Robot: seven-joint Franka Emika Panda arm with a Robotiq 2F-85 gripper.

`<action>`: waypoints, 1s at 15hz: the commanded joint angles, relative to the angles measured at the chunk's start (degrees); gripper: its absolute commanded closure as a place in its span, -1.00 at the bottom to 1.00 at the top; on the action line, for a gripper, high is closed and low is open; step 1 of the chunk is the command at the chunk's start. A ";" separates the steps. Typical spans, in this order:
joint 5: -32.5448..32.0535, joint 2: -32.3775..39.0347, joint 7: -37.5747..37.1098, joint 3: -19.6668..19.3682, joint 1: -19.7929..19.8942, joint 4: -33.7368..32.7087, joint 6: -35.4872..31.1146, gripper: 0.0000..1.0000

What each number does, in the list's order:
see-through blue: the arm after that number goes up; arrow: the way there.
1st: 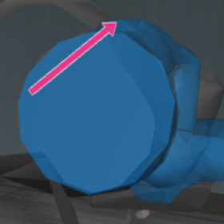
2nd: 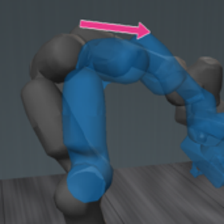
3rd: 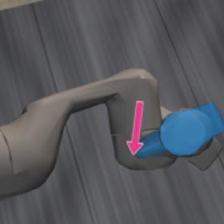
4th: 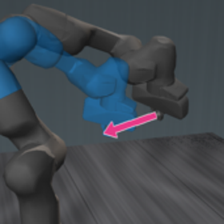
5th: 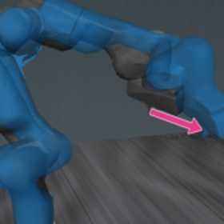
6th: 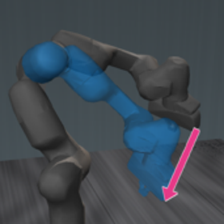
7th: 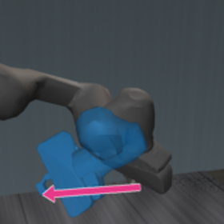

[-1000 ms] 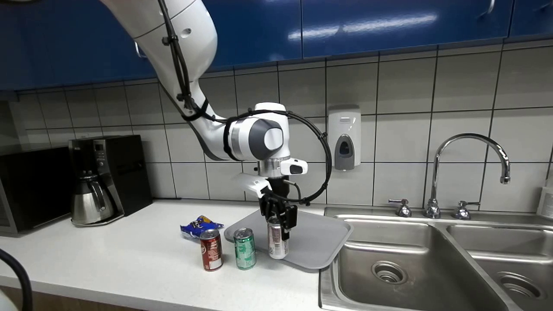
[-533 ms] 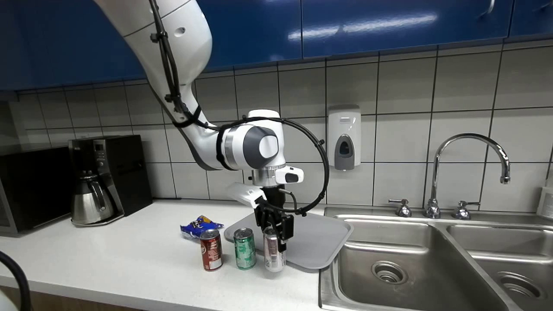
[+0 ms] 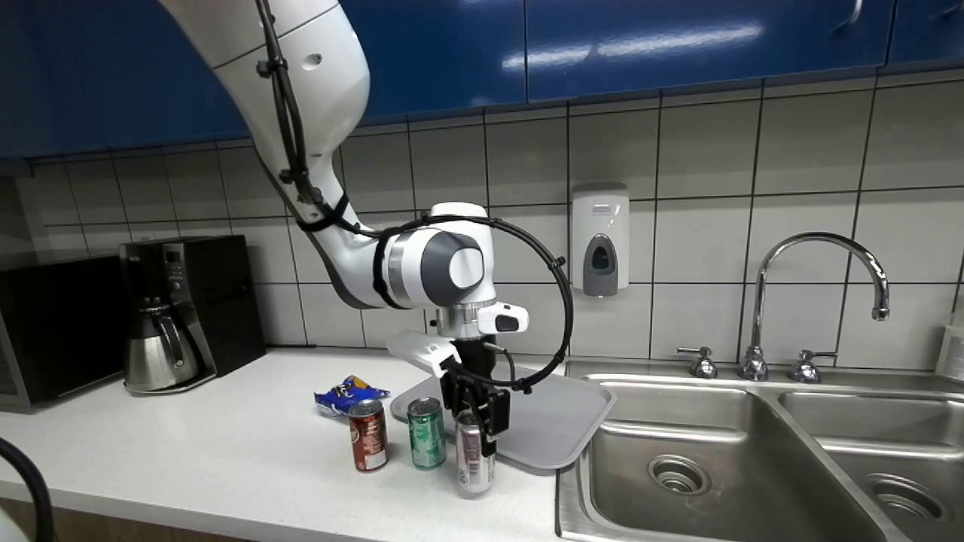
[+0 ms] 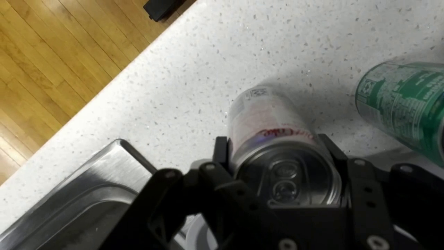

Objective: Move the soda cans to the counter

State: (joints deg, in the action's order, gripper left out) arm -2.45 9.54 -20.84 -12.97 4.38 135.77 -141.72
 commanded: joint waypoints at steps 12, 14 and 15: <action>-1.78 -2.54 -2.43 0.19 0.47 1.51 -0.57 -1.00; -2.76 -3.08 -3.42 0.12 0.24 1.46 -0.82 -1.00; -3.46 -3.45 -4.07 0.11 0.14 1.45 -1.00 -1.00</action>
State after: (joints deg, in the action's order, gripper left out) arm -3.15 8.76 -21.87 -13.04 4.41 136.16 -142.11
